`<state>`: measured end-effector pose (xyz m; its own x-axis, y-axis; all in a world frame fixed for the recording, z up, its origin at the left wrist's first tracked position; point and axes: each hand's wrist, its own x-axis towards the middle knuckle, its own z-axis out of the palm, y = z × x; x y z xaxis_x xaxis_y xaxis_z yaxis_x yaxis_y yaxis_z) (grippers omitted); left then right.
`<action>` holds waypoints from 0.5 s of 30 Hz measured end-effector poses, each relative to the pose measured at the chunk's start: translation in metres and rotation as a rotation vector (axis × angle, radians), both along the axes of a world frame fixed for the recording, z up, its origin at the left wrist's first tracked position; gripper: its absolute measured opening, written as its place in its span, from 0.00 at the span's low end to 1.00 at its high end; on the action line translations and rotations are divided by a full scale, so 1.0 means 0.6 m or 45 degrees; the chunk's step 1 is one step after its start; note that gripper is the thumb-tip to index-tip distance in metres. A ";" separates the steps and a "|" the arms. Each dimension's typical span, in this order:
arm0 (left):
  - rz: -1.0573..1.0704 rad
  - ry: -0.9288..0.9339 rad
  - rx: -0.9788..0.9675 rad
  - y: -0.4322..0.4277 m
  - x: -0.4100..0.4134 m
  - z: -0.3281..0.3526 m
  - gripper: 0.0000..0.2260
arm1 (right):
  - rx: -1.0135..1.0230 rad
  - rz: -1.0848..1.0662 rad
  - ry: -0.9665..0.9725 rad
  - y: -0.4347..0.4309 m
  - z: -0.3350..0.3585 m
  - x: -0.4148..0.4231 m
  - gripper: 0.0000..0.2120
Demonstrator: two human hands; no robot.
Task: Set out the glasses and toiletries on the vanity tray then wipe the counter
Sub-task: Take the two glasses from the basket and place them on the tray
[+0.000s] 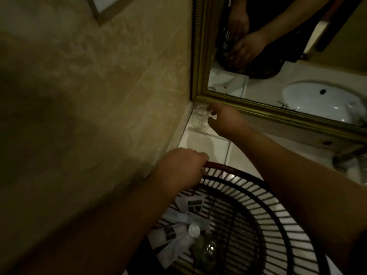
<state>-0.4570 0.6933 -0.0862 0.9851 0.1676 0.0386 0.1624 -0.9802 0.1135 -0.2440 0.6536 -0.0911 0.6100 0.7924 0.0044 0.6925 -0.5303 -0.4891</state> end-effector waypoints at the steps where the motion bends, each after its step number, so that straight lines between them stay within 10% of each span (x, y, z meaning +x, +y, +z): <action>1: 0.006 -0.004 -0.006 0.001 0.000 -0.001 0.10 | 0.036 -0.004 -0.018 -0.026 0.026 -0.018 0.16; 9: 0.052 0.099 -0.033 0.006 0.008 -0.008 0.09 | 0.220 0.285 -0.159 -0.240 0.116 -0.247 0.11; 15: 0.019 0.039 -0.005 0.003 0.002 -0.007 0.15 | -0.755 0.808 0.076 -0.328 -0.046 -0.348 0.26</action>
<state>-0.4559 0.6950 -0.0903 0.9831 0.1827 0.0078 0.1807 -0.9771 0.1124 -0.4529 0.4568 -0.1186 0.0381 0.8443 -0.5346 0.9255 -0.2316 -0.2998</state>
